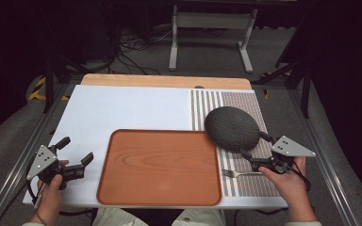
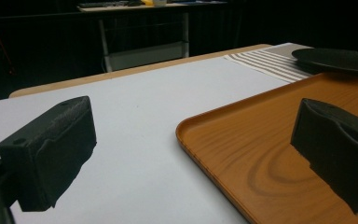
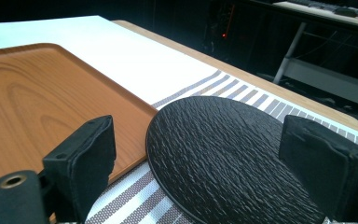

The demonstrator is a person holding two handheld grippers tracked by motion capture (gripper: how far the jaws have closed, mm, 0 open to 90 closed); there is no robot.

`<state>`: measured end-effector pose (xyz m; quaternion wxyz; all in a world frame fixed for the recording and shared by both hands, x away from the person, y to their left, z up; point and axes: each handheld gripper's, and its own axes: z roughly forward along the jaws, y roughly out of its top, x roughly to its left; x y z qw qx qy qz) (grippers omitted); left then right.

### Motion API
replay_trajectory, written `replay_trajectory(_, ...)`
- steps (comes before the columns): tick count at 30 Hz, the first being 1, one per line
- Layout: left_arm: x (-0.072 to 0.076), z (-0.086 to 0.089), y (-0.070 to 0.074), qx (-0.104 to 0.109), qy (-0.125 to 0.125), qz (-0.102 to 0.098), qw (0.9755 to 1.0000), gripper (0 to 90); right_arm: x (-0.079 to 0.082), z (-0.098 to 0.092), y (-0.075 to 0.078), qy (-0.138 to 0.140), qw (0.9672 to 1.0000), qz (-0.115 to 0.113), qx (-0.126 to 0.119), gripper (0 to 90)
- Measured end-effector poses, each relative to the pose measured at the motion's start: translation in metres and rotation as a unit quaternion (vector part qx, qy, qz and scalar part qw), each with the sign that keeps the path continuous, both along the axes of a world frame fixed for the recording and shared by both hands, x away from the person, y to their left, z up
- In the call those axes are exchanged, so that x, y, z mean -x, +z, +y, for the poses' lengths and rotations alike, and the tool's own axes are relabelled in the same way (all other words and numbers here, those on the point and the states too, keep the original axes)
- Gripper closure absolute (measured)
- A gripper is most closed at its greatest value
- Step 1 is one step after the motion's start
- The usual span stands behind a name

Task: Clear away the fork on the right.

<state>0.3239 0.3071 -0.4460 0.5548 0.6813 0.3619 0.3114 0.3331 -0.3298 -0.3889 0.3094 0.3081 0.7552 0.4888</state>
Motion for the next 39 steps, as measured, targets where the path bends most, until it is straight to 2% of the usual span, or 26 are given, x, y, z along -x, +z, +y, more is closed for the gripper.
replay_trajectory(4, 0.000, 0.000, 0.000, 0.001, 0.001, 0.000, 1.0000, 0.4, -0.003, 0.000, 0.005, 0.008, 0.9996, 0.017, 0.020, 13.1)
replay_trajectory(7, 0.000, 0.000, 0.000, 0.000, 0.002, 0.001, 1.0000, 0.4, -0.004, 0.003, 0.009, 0.023, 0.9979, 0.031, 0.052, 14.0)
replay_trajectory(9, 0.000, 0.000, 0.000, 0.000, 0.002, 0.000, 1.0000, 0.4, -0.006, 0.004, 0.010, 0.038, 0.9968, 0.045, 0.054, 14.6)
replay_trajectory(11, 0.000, 0.000, 0.000, 0.000, 0.002, 0.001, 1.0000, 0.4, -0.007, 0.004, 0.009, 0.039, 0.9952, 0.052, 0.073, 15.0)
replay_trajectory(16, 0.000, -0.001, 0.000, 0.000, 0.001, 0.001, 1.0000, 0.4, -0.007, 0.003, 0.007, 0.041, 0.9931, 0.064, 0.089, 15.4)
replay_trajectory(19, 0.000, -0.001, 0.000, 0.000, 0.001, 0.001, 1.0000, 0.4, -0.008, 0.004, 0.005, 0.058, 0.9883, 0.085, 0.112, 18.1)
replay_trajectory(21, 0.000, -0.001, -0.001, 0.002, 0.002, 0.002, 1.0000, 0.4, -0.009, 0.006, 0.003, 0.074, 0.9835, 0.100, 0.131, 18.8)
replay_trajectory(24, 0.000, -0.001, -0.001, 0.002, 0.001, 0.003, 1.0000, 0.4, -0.010, 0.006, 0.004, 0.085, 0.9817, 0.104, 0.135, 19.4)
replay_trajectory(27, -0.001, -0.001, -0.001, 0.000, 0.001, 0.004, 1.0000, 0.4, -0.011, 0.007, 0.002, 0.103, 0.9745, 0.122, 0.158, 20.4)
replay_trajectory(28, -0.001, -0.001, -0.002, 0.000, 0.000, 0.004, 1.0000, 0.4, -0.012, 0.008, 0.002, 0.110, 0.9680, 0.125, 0.188, 21.1)
replay_trajectory(29, -0.001, -0.001, -0.002, 0.000, 0.000, 0.004, 1.0000, 0.4, -0.012, 0.009, 0.003, 0.118, 0.9654, 0.130, 0.193, 21.4)
replay_trajectory(30, -0.001, -0.001, -0.002, 0.000, 0.000, 0.005, 1.0000, 0.4, -0.013, 0.010, 0.003, 0.131, 0.9629, 0.143, 0.187, 21.6)
replay_trajectory(33, -0.001, -0.001, -0.002, -0.001, 0.000, 0.005, 1.0000, 0.4, -0.016, 0.015, 0.003, 0.137, 0.9424, 0.170, 0.254, 21.2)
replay_trajectory(35, -0.001, 0.000, -0.002, -0.001, -0.001, 0.006, 1.0000, 0.4, -0.017, 0.017, 0.002, 0.149, 0.9357, 0.185, 0.261, 21.7)
replay_trajectory(38, -0.001, 0.000, -0.002, 0.002, 0.000, 0.005, 1.0000, 0.4, -0.019, 0.021, 0.002, 0.160, 0.9208, 0.198, 0.295, 23.4)
replay_trajectory(39, -0.001, 0.000, -0.002, 0.001, 0.000, 0.005, 1.0000, 0.4, -0.020, 0.022, 0.001, 0.165, 0.9175, 0.200, 0.301, 24.3)
